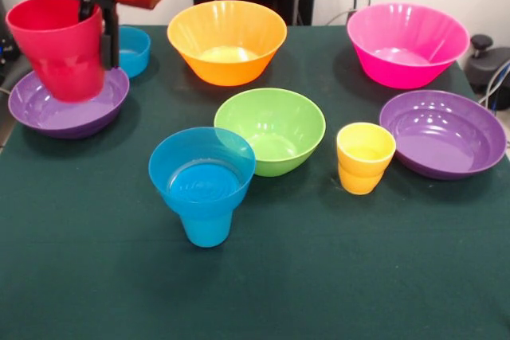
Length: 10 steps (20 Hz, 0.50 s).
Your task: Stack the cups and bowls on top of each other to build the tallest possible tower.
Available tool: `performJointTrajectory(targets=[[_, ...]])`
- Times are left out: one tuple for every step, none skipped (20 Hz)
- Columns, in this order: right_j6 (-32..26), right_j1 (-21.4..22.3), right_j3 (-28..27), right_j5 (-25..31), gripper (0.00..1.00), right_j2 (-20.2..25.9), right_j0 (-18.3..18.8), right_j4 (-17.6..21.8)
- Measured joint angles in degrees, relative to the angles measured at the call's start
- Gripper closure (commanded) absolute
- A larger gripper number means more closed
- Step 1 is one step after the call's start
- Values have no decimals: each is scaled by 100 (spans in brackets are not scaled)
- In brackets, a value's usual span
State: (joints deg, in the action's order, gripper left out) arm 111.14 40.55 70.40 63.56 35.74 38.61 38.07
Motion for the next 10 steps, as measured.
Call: performJointTrajectory(targets=[[0, 11, 0, 0, 100, 0, -9, -12], [0, 55, 0, 0, 100, -4, -61, -70], [0, 63, 1, 0, 100, -4, -76, -90], [0, 71, 1, 1, 100, -4, -96, -119], [0, 75, 4, 1, 100, -5, -111, -144], [0, 84, 17, 1, 100, -7, -138, -191], [0, 91, 31, 0, 100, -16, -177, -241], [0, 91, 38, 1, 100, -23, -199, -263], [0, 90, 43, 0, 100, -33, -228, -285], [0, 90, 46, 0, 100, -40, -245, -297]])
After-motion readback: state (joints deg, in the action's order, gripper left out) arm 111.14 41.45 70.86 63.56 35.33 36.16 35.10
